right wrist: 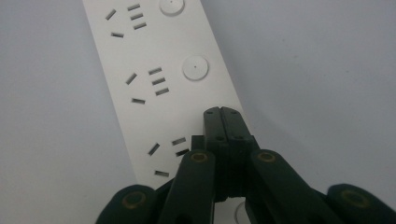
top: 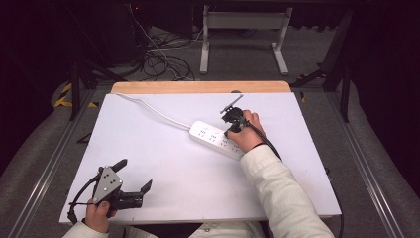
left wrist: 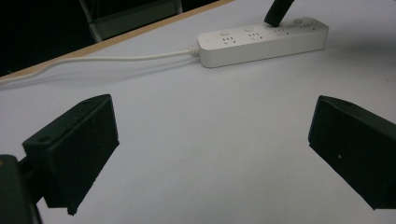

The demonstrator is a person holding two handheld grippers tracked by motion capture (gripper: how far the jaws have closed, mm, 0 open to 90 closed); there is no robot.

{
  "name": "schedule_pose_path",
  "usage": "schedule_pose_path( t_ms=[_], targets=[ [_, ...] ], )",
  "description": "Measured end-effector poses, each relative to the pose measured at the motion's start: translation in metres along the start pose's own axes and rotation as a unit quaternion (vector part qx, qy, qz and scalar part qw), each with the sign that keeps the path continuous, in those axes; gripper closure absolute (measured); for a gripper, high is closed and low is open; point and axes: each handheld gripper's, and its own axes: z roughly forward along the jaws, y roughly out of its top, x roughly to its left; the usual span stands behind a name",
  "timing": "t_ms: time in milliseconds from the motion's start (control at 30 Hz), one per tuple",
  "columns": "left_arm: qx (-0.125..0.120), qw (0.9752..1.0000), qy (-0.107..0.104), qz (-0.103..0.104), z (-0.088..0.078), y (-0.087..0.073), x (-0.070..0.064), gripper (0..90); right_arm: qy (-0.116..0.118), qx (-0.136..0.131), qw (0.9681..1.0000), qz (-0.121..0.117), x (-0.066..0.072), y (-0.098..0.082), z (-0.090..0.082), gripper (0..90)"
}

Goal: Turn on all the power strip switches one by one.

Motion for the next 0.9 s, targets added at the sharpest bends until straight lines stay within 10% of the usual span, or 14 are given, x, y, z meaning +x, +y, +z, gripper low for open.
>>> schedule_pose_path(
  t_ms=[500, 900],
  targets=[
    [-0.001, 1.0, -0.003, -0.004, 0.0, 0.0, 0.0, 1.9, -0.011, 0.002, 0.9999, -0.01, 0.003, 0.001, 0.001, 90.0],
    [0.0, 1.0, -0.002, 0.001, 0.0, 0.0, 0.001, 2.0, 0.004, -0.075, 0.9969, -0.024, 0.01, 0.011, -0.021, 90.0]
  ],
)
